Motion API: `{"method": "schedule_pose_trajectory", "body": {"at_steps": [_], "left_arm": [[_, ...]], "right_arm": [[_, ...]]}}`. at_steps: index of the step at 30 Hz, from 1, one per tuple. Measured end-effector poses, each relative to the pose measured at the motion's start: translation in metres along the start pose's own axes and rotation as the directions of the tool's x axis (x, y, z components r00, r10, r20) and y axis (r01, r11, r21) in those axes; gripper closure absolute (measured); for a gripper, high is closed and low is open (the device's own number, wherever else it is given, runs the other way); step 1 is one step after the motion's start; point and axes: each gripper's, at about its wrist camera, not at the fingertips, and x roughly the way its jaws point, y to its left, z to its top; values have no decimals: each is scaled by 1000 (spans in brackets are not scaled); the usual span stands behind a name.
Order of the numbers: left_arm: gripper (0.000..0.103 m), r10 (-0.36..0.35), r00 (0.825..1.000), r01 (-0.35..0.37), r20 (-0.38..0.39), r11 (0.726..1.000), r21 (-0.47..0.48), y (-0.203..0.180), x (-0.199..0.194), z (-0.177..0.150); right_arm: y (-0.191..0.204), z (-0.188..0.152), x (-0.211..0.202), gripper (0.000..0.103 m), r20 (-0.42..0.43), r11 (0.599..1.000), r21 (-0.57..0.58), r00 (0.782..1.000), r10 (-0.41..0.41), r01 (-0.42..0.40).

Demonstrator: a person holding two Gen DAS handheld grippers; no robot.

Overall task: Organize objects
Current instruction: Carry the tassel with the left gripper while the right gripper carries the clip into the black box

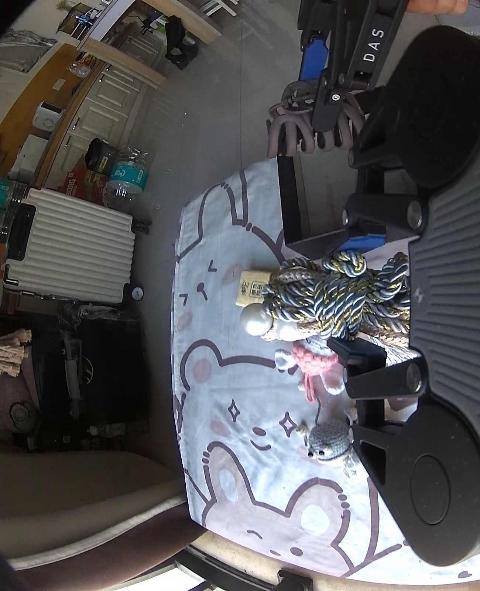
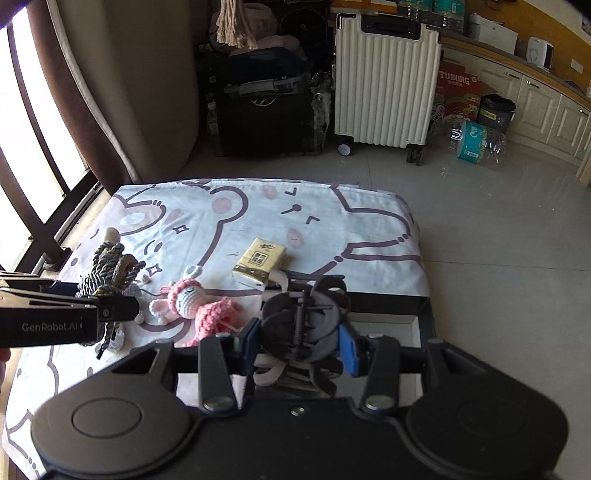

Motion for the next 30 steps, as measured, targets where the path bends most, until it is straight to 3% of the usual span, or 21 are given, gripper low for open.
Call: {"method": "schedule_pose_trajectory", "body": {"at_steps": [7,13,20,30], "left_arm": [[56,-95,995,95,-5,995,-6,-39,23,3],[56,-212,976,210,-39,977,-46,-58,48,-7],[56,-252,964,242,-83,964,-111,-59,75,-20],[56,-270,955,246,-125,953,-178,-58,92,-34]], "right_arm": [[-40,-9,11,58,-2,1000,6,1000,-24,24],[-60,-24,36,58,-56,999,-16,998,-31,30],[-70,-51,75,58,-156,997,-59,986,-66,57],[-71,-72,96,58,-219,992,-110,971,-91,68]]}}
